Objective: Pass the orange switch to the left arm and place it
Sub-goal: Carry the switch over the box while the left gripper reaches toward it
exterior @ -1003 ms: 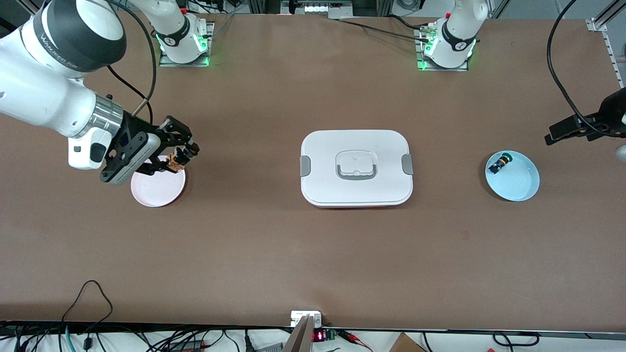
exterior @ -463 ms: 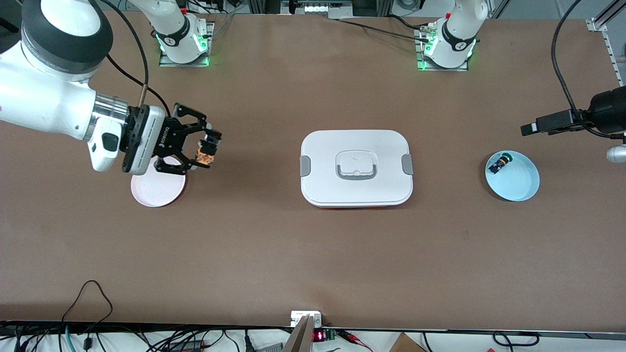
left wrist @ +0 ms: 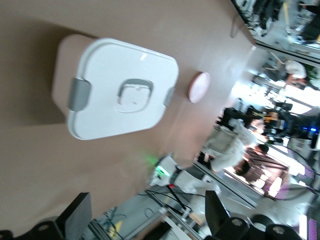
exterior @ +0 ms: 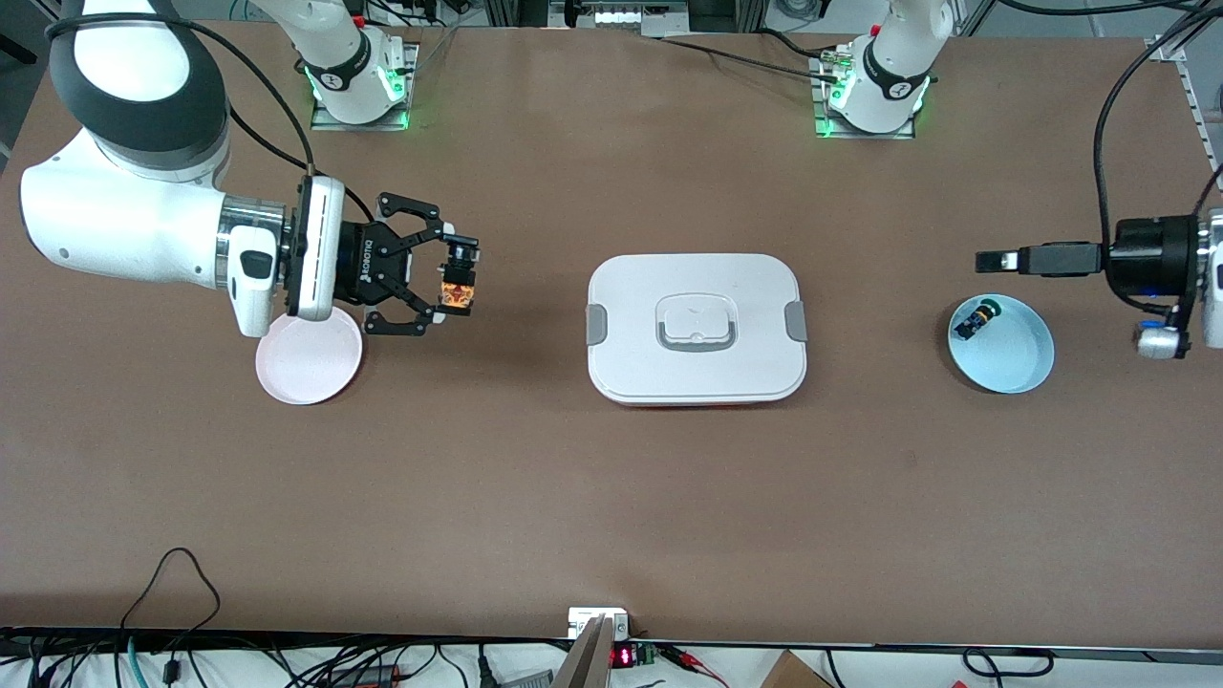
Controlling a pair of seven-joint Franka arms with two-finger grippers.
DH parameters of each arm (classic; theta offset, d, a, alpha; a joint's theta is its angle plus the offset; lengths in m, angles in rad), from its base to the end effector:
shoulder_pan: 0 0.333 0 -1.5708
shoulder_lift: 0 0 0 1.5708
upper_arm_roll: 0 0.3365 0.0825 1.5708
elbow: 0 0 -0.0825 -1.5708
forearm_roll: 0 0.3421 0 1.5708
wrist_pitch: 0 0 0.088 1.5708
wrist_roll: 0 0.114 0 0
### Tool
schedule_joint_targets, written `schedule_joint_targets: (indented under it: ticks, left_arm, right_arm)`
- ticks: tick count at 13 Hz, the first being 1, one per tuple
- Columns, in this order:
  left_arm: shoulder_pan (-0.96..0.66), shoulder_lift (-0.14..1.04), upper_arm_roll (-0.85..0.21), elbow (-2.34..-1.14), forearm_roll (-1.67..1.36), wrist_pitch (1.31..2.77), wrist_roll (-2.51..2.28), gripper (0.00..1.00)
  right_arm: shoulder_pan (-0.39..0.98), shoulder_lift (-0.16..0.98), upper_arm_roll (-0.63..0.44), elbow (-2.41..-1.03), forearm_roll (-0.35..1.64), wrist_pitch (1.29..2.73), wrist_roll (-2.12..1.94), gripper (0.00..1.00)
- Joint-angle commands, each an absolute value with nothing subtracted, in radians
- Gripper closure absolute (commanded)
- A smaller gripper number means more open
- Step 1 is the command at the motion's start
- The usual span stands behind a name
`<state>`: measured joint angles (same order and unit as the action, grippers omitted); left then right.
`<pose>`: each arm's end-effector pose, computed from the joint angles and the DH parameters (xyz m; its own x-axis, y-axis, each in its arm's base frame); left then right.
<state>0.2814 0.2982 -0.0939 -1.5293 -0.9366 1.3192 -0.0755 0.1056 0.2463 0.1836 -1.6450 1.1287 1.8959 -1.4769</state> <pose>0.5733 0.0083 0.5366 0.8976 0.0035 -0.4407 0.3773 -0.5228 0.7644 0.5726 0.2325 0.5450 0.2527 0.4498 0.8566 0.9646 -0.0482 -0.2592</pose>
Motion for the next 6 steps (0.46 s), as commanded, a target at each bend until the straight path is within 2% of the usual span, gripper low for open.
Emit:
schedule_joint_targets:
  ticks: [1,4,6]
  left_arm:
    - [0.278,0.325,-0.1,-1.558,-1.084,1.284,-0.057,0.0]
    - [0.236,0.324,-0.11,-1.624,-1.214,1.293,-0.054,0.0]
    - [0.232,0.31,-0.179,-1.657,-1.255,1.375,-0.031,0.0]
  right_arm:
    - [0.112,0.247,0.184,-1.654,1.241,1.878,-1.659,0.83]
    - [0.139,0.284,0.183,-1.657,1.397,1.879,-1.729,0.86]
    - [0.182,0.31,0.183,-1.657,1.492,1.893,-1.75,0.87]
